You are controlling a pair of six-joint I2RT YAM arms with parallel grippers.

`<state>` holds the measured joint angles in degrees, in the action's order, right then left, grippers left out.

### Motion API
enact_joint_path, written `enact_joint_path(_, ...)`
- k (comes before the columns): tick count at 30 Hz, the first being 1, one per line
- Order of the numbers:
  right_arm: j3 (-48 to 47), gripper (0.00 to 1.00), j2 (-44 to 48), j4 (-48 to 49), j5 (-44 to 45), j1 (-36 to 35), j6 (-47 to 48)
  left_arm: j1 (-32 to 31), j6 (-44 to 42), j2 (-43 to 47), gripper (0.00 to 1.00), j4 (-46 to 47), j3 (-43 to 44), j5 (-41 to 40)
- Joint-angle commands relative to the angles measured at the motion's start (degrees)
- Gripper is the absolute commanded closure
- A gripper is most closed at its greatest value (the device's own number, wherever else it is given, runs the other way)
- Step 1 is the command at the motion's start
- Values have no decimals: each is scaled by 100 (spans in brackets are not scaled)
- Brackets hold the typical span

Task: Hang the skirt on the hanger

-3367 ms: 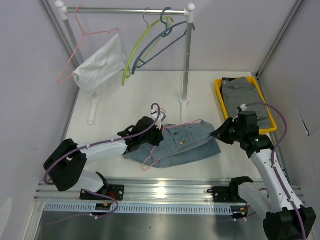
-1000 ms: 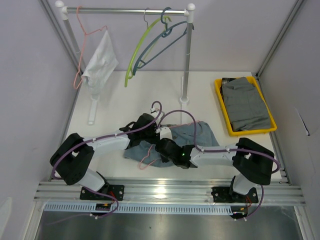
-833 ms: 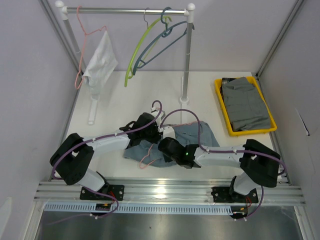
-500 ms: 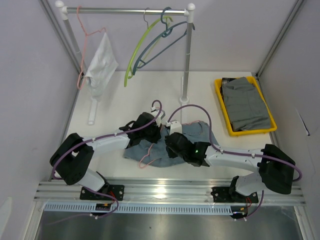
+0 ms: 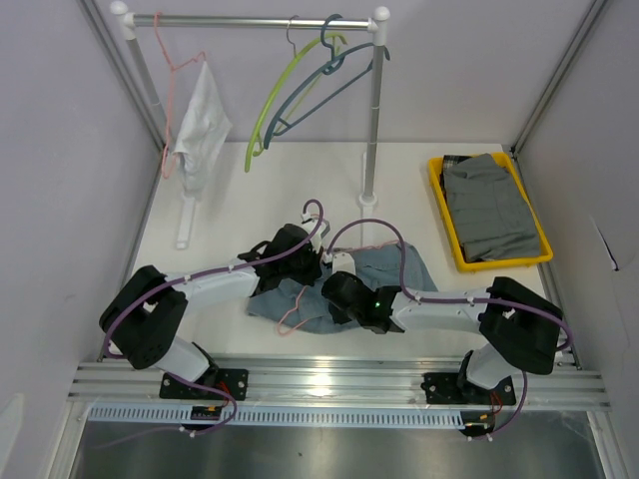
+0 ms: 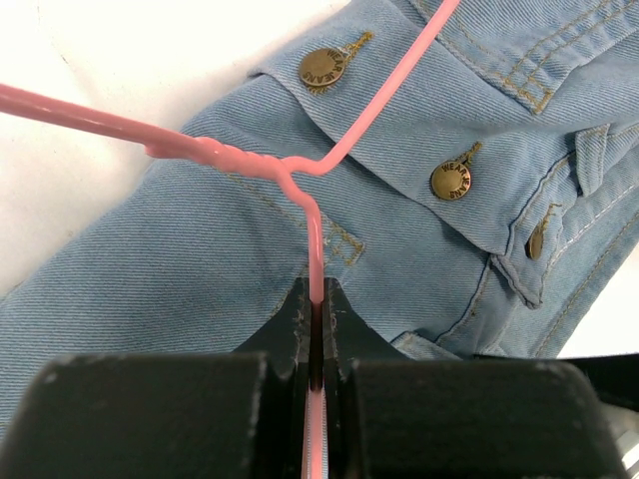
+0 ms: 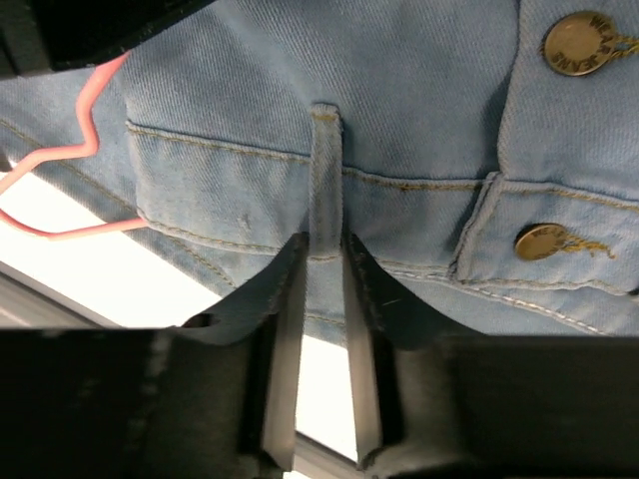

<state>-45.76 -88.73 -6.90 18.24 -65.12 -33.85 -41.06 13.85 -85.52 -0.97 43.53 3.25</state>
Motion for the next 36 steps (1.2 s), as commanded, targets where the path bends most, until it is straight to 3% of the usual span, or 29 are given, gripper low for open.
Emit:
enact_joint_path(1, 93, 83, 144, 75, 83, 26, -105, 72, -128, 35, 100, 326, 165, 18)
enact_joint_path(4, 111, 95, 460, -118, 162, 70, -113, 63, -119, 44, 100, 343, 165, 27)
enact_joint_path(7, 128, 100, 899, -435, 180, 166, -114, 72, -128, 61, 100, 335, 200, -8)
enact_joint_path(14, 190, 100, 2050, -1155, 119, 456, -157, 98, -145, 70, 100, 352, 209, -17)
enact_joint_path(21, 129, 100, 2474, -1499, -101, 755, -43, 98, -137, 131, 100, 387, 270, -52)
enact_joint_path(36, 488, 98, 2949, -1894, -216, 115, -386, 458, -497, 228, 100, -148, 859, -650)
